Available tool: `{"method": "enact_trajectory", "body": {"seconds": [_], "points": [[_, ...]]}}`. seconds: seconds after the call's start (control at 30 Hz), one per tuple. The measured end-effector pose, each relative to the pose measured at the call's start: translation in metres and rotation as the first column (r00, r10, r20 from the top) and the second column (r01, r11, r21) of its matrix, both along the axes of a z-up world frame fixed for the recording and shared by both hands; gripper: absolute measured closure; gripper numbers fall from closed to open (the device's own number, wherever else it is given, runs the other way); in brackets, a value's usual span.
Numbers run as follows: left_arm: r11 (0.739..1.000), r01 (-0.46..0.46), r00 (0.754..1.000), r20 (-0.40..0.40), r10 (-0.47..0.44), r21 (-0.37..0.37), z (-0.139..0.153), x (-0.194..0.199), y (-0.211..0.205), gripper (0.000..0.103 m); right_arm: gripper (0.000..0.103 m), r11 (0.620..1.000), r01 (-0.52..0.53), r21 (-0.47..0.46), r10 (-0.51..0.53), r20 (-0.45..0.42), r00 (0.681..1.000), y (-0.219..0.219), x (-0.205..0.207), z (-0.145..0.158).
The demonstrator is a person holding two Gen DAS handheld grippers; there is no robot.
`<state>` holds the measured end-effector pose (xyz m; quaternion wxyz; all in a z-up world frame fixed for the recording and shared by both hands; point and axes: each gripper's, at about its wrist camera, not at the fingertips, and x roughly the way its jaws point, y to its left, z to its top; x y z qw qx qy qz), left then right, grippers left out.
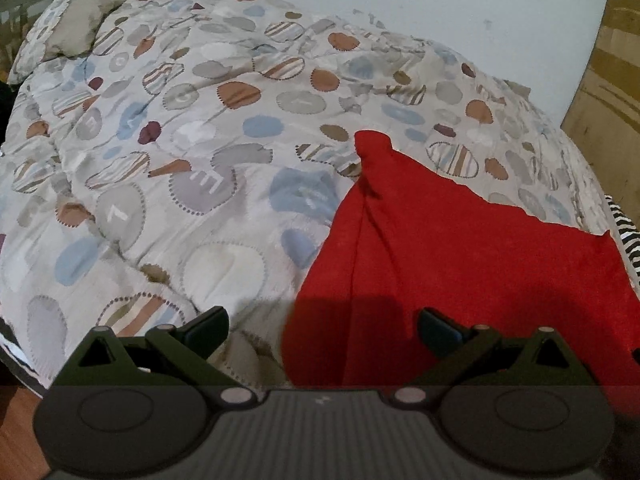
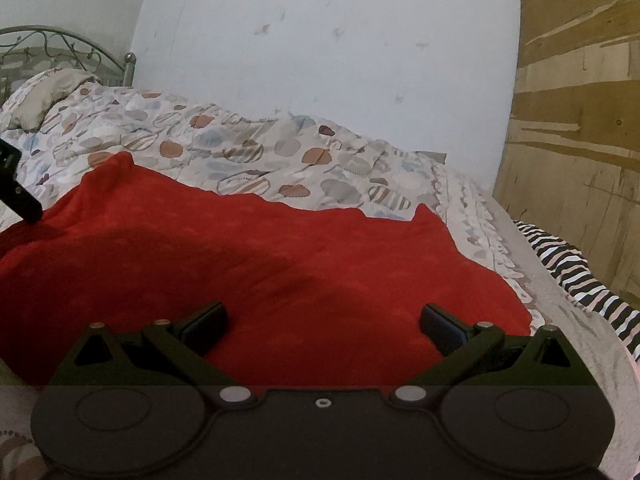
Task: Fold small clothes
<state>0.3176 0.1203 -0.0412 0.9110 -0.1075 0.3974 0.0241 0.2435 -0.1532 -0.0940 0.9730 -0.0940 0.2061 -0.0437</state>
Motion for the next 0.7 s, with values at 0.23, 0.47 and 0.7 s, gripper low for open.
{"method": "enact_trajectory", "body": {"seconds": [0.23,0.47,0.7], "points": [[1.0,0.014,1.0,-0.024,-0.014,0.021,-0.008,0.011,-0.002,0.0,0.0,1.0,0.001,0.002,-0.001,0.024,1.0,-0.001,-0.004,-0.003],[0.999,0.027,0.999,-0.041,-0.026,0.025,-0.015,0.014,-0.003,0.0,0.0,1.0,0.003,0.002,-0.003,0.038,0.999,0.0,-0.005,-0.005],[0.998,0.062,0.998,0.003,-0.062,-0.018,-0.023,0.01,0.003,0.001,0.0,1.0,0.002,0.004,-0.002,0.039,0.999,0.0,-0.006,-0.007]]}}
